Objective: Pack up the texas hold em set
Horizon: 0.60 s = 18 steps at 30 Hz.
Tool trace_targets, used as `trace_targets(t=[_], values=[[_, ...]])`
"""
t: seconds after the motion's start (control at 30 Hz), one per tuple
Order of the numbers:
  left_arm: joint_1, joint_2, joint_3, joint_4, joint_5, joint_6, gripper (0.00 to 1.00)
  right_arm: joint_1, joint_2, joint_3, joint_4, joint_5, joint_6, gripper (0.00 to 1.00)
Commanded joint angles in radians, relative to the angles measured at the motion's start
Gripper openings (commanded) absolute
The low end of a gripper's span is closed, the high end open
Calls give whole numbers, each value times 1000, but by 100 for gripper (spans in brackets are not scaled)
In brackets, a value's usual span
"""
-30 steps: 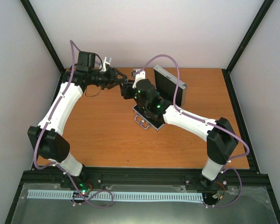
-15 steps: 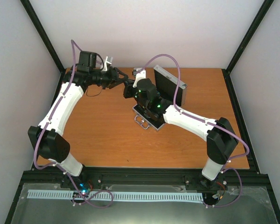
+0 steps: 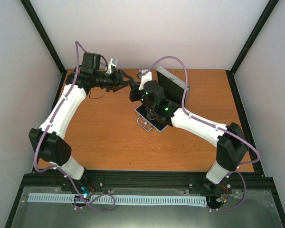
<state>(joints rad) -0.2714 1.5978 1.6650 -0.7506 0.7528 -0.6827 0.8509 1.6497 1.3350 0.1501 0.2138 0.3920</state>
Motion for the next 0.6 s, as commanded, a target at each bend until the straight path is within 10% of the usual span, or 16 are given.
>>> trace_targets(t=[0.0, 0.57], values=[[-5, -20, 27, -47, 14, 14, 50, -36, -71, -16, 10, 45, -29, 3], [14, -28, 30, -25, -15, 6, 85, -37, -96, 100, -343, -48, -162, 3]])
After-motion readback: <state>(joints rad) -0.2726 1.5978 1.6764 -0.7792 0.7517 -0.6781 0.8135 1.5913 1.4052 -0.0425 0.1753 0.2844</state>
